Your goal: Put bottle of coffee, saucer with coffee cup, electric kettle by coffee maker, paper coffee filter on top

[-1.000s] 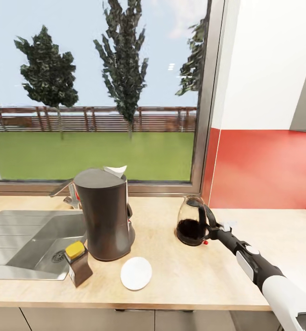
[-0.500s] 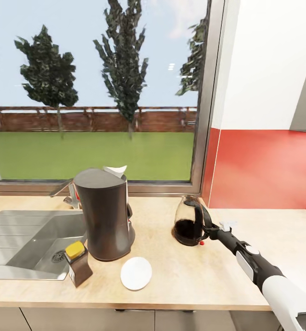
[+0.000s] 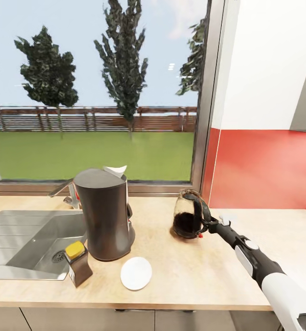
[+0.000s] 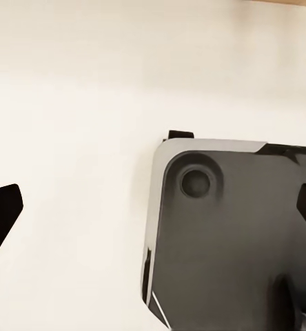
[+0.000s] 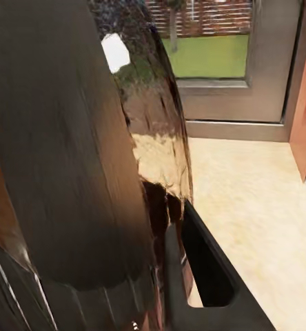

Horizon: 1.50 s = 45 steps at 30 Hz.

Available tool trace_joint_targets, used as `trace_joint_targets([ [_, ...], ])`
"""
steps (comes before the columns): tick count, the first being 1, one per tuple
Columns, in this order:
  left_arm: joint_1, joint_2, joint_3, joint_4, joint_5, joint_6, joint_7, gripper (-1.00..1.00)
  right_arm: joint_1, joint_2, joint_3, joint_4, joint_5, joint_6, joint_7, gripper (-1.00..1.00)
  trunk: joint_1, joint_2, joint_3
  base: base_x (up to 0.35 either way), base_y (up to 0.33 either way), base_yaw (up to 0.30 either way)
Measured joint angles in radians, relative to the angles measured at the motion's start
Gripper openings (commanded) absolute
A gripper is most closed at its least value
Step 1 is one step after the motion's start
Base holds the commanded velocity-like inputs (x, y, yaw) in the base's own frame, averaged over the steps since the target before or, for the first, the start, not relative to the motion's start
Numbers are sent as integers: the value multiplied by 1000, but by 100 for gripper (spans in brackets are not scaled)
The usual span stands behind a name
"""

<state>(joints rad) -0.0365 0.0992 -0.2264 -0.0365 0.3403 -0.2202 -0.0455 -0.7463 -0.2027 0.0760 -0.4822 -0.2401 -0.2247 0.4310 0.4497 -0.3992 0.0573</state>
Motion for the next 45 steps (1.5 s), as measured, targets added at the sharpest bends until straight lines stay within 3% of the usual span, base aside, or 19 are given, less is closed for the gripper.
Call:
trace_joint_targets([
  [6,0,0,0,0,-1,0,0,100,0,0,2,-124,9,11,-2,-100,0,0,0,0,0,0],
  [7,0,0,0,0,-1,1,1,100,0,3,6,-166,76,63,-2,-100,0,0,0,0,0,0],
  [11,0,-1,0,2,-1,4,1,100,0,15,9,-211,103,109,-1,-100,0,0,0,0,0,0],
  [33,0,-3,-2,2,0,8,1,100,0,19,7,-203,107,112,1,-100,0,0,6,0,0,129],
  [45,0,-3,-1,3,0,7,2,100,1,38,7,-200,108,111,2,-100,0,0,10,0,0,159],
])
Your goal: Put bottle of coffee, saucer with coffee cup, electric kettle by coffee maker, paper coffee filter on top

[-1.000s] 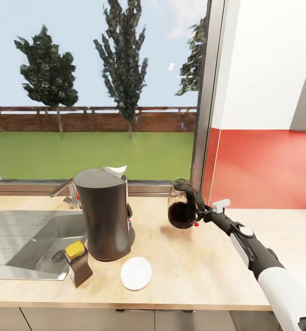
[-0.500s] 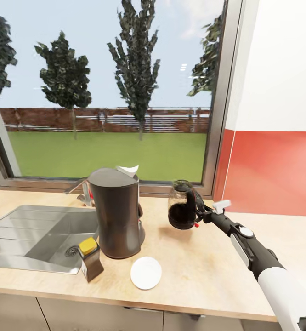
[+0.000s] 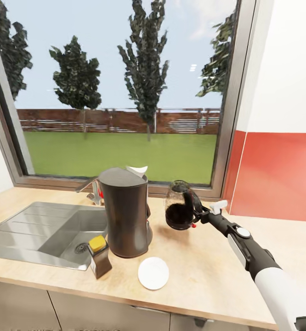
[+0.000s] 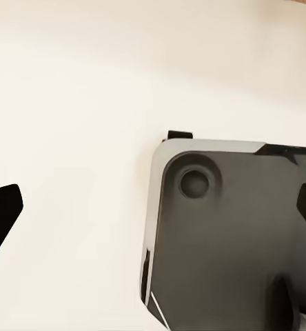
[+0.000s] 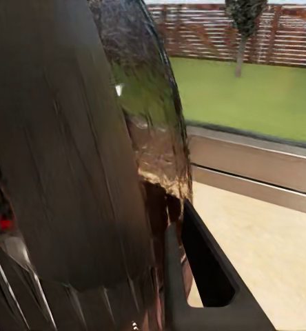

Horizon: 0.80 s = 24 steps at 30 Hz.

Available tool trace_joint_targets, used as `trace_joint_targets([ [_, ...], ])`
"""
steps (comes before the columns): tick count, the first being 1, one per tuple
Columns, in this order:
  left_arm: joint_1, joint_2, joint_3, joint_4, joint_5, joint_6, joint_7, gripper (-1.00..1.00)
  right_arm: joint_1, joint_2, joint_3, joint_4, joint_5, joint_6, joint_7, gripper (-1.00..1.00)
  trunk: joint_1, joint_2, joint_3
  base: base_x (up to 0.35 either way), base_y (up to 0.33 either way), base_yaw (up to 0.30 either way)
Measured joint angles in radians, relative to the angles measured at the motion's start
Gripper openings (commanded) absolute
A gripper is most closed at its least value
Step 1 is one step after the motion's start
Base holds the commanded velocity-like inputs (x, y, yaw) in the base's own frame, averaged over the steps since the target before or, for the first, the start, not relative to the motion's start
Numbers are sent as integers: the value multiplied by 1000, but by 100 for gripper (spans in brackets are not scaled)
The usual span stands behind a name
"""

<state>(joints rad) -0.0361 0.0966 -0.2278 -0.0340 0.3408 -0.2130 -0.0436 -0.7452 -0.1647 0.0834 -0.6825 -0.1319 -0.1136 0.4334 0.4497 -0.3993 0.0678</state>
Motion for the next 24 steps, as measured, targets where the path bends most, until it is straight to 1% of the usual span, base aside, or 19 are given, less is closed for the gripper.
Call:
trace_joint_targets([
  [3,0,0,0,0,0,-1,0,100,0,0,0,12,1,0,0,-100,0,0,2,0,0,207],
  [7,0,0,0,0,0,-3,1,100,0,0,-2,29,2,-1,-1,-100,0,0,3,0,0,38],
  [8,0,0,1,0,0,-3,1,100,0,0,-4,70,-1,-2,-1,-100,0,0,3,0,0,1],
  [9,0,0,1,-1,0,-3,0,100,0,0,-2,135,2,-10,-1,-100,0,0,3,0,0,0],
  [10,0,0,0,-1,0,-4,0,100,1,0,0,163,3,-18,0,-100,0,1,3,0,0,0],
  [11,0,0,0,-1,0,-4,0,100,1,0,0,153,3,-24,-1,-100,0,0,3,0,0,0],
  [12,0,0,0,-1,1,-4,0,100,0,1,-6,147,-11,-29,0,-100,0,0,3,0,0,0],
  [14,0,0,1,-1,1,-4,0,100,1,2,-2,159,-2,-34,0,-100,0,0,3,0,0,0],
  [19,0,0,1,-1,4,-3,1,100,1,33,-2,193,-5,-65,0,-100,0,0,3,0,24,0],
  [24,0,0,1,-1,5,-6,1,100,1,37,-4,196,-5,-72,1,-100,0,0,3,0,79,0],
])
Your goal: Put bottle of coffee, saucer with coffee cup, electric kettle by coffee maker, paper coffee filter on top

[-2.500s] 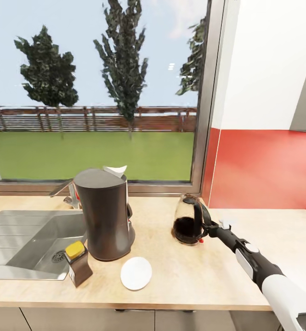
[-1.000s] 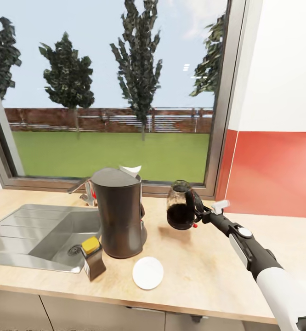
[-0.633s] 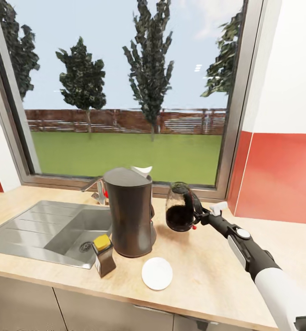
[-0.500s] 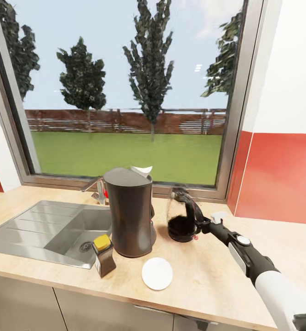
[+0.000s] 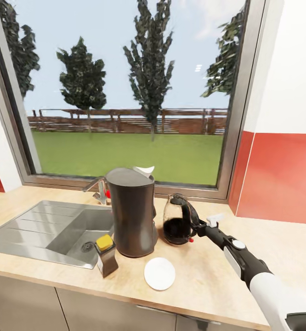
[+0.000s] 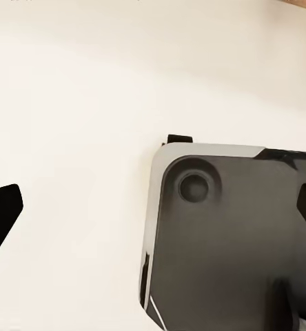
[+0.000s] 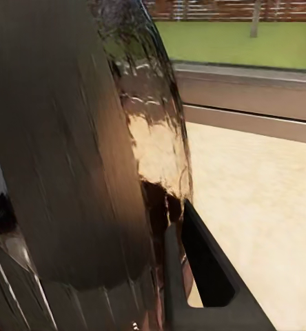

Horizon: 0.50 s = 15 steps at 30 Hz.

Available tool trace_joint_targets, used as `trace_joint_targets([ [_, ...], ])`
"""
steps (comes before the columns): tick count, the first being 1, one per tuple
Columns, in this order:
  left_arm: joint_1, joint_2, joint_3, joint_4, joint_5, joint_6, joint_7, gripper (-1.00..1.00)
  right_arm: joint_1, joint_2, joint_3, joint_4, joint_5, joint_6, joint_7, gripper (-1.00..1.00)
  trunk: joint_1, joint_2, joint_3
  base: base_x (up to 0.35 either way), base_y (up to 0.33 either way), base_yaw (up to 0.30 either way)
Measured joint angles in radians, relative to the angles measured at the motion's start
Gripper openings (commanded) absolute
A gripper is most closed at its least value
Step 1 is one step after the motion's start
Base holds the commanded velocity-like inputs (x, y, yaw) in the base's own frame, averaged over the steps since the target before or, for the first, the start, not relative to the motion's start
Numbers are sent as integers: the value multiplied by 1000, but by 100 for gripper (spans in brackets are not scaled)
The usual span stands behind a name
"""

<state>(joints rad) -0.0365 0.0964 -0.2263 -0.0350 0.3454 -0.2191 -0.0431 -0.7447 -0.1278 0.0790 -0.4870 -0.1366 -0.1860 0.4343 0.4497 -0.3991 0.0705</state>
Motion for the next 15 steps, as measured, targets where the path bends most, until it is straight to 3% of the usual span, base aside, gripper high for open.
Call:
trace_joint_targets([
  [15,0,0,0,1,1,3,0,100,0,1,0,2,1,1,-1,-100,0,0,0,0,6,0],
])
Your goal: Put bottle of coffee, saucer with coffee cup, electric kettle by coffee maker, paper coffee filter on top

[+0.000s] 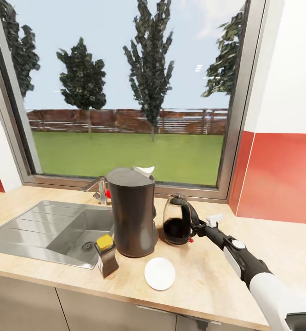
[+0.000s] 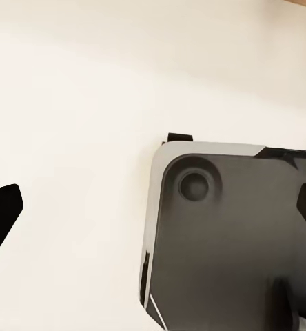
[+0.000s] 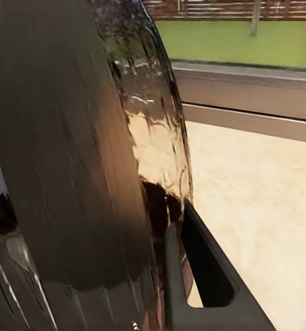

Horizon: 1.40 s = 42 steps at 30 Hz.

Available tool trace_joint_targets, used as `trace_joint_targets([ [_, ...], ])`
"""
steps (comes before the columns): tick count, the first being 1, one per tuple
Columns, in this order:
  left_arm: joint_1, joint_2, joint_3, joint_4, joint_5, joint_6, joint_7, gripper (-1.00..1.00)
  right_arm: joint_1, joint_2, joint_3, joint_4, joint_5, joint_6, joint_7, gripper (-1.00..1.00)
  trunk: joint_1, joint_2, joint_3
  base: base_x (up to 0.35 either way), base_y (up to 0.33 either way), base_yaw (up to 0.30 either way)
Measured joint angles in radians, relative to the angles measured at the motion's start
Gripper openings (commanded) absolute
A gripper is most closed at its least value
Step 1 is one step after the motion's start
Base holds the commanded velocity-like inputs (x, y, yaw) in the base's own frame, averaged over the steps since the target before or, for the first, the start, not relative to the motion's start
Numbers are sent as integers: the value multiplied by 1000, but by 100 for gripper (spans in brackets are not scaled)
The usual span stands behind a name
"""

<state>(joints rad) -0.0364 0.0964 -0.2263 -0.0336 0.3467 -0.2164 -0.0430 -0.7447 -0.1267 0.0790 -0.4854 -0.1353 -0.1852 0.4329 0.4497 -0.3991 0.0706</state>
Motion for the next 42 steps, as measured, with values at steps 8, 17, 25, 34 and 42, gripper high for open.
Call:
trace_joint_targets([
  [8,0,0,0,0,0,0,0,100,0,0,-2,-1,-3,0,1,100,0,0,0,0,4,0],
  [17,0,0,0,0,0,0,0,100,0,0,-1,-1,-3,0,1,100,0,0,0,0,0,0],
  [25,1,0,2,0,1,0,1,100,0,0,-1,-1,-3,0,1,100,0,0,0,-81,0,0],
  [34,0,0,5,0,2,-1,1,100,0,1,-1,-1,-3,0,3,100,0,0,0,-197,0,0],
  [42,0,0,5,-1,2,-1,1,100,0,1,-1,-1,-3,0,3,100,0,0,0,-13,0,0],
])
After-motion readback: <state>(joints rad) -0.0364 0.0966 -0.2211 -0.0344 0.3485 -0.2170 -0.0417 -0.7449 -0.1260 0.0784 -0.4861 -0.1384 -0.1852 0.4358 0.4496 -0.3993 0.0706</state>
